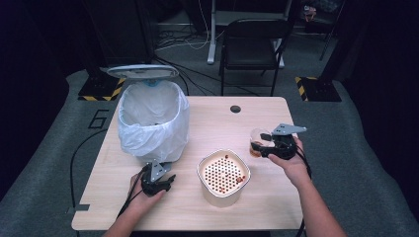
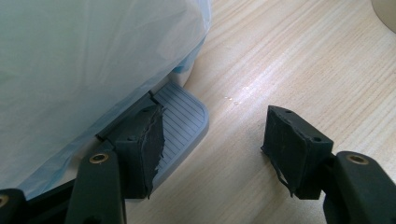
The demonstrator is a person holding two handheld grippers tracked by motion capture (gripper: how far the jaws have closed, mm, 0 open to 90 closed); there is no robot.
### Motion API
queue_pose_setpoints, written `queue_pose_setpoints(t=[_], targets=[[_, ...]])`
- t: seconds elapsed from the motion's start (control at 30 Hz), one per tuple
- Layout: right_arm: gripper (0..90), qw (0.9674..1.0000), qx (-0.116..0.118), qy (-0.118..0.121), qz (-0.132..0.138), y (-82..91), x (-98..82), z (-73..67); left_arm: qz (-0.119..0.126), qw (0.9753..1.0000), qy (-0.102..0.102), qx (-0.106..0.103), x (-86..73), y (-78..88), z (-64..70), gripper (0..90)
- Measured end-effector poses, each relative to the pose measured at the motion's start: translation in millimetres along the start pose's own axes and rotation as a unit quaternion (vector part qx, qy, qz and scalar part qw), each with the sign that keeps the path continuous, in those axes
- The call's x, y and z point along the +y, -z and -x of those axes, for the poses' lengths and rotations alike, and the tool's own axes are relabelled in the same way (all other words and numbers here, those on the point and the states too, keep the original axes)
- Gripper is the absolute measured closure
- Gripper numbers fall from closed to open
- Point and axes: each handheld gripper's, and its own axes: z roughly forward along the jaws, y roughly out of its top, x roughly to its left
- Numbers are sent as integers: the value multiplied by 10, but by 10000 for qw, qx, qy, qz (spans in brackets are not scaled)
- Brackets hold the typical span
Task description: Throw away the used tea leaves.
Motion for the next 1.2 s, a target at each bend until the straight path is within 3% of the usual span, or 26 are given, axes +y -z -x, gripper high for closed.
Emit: queue_pose_setpoints(t=[0.17, 0.27, 0.47, 0.9, 1.2], targets=[[416, 9987, 423, 275, 117, -41, 158, -35, 1, 10000, -1, 0, 0, 0, 0, 378], [416, 9979, 537, 345, 118, -63, 213, -50, 1, 10000, -1, 1, 0, 0, 0, 378], [415, 9930, 1047, 521, 175, -154, 383, -75, 1, 10000, 2, -1, 0, 0, 0, 378], [416, 9889, 1187, 835, 303, -210, 616, -118, 1, 10000, 0, 0, 0, 0, 0, 378], [413, 9814, 1328, 1305, 474, -150, 761, -266, 2, 10000, 1, 0, 0, 0, 0, 378]])
